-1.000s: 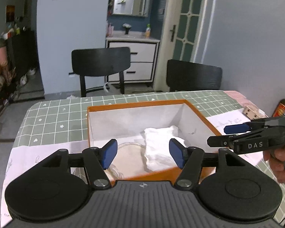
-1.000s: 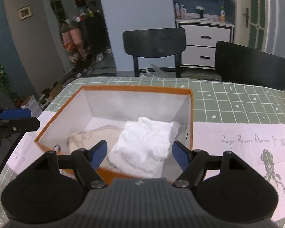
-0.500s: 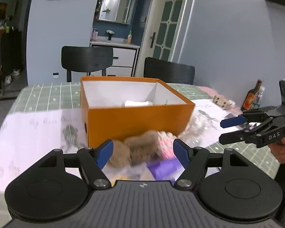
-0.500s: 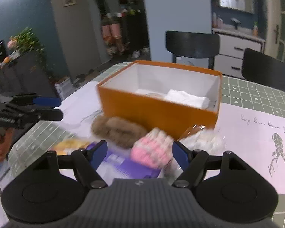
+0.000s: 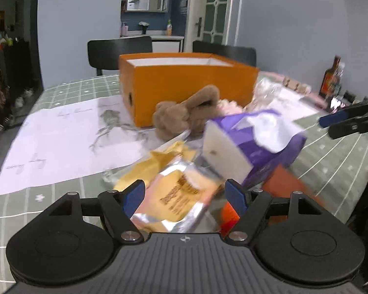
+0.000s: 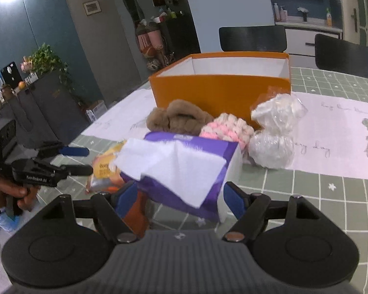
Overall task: Organize soft objects
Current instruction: 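Move both grippers back toward the remaining items on the table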
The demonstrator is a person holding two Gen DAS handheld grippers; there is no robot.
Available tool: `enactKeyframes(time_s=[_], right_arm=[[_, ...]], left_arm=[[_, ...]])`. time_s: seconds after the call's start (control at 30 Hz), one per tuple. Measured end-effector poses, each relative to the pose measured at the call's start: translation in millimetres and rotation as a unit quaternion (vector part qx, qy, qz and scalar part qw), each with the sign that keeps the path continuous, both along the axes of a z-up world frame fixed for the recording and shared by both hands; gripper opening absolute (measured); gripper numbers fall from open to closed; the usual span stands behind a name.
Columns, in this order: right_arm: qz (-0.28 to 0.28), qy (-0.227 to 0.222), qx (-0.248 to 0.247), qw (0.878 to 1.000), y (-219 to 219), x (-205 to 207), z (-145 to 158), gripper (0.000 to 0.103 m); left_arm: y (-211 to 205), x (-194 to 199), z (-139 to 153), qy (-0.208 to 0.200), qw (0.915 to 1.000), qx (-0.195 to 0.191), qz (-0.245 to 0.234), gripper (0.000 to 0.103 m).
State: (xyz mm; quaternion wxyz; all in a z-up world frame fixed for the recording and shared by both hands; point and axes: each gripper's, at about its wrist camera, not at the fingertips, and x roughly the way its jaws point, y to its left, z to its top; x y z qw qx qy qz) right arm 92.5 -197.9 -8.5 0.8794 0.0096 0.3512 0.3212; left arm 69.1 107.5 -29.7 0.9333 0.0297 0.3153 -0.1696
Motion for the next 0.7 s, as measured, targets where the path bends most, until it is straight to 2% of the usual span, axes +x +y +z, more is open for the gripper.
enactKeyframes(time_s=[0.2,0.43,0.7], right_arm=[[-0.017,0.0,-0.023,1.0,-3.2,-11.7,-13.9,0.078],[-0.022,0.022,-0.023,0.999,5.6,-20.0,-36.5,0.078],[-0.082,0.014,-0.069,0.994,-7.9,3.5,-25.7,0.078]], left_arm=[[-12.1,3.8,-5.5,0.019,0.9974,-0.011,-0.068,0.087],[-32.7,-2.1,-9.1,0.019,0.9944,0.016,-0.103,0.087],[-12.1,35.4,4.7,0.006,0.9979,0.007,-0.065,0.087]])
